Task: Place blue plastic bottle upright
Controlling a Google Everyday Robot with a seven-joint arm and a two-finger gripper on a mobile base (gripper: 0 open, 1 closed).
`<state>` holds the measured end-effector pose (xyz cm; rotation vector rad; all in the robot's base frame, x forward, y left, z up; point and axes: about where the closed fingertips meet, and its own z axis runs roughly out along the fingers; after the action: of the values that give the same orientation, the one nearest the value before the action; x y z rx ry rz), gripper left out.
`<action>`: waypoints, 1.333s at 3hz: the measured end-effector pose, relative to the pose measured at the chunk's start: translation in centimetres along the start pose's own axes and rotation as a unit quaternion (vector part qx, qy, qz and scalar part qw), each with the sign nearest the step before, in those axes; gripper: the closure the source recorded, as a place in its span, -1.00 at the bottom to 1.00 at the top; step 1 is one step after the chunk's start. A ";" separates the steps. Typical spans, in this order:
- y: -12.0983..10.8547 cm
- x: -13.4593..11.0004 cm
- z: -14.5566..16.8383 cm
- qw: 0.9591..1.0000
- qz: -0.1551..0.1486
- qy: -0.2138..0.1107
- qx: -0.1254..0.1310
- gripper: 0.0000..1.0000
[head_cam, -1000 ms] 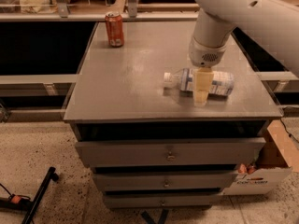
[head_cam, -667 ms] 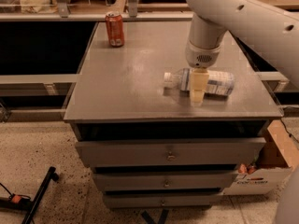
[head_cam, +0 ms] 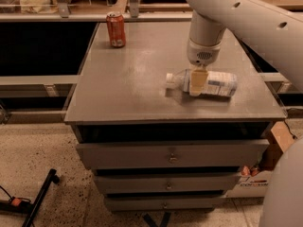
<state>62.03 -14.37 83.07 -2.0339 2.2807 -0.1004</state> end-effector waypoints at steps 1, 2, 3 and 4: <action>0.0 0.4 -0.8 1.000 0.005 -0.003 0.002 0.25; -0.1 0.7 -1.8 1.000 0.004 -0.013 0.003 0.59; -0.9 1.7 -3.1 0.999 0.011 -0.040 0.006 0.96; -2.1 3.1 -5.0 0.994 0.034 -0.101 0.011 1.00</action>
Offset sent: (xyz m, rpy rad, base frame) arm -0.0062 -0.0135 0.0354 0.0444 -0.0048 0.0012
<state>63.21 -17.76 88.23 -1.8585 2.2099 0.0806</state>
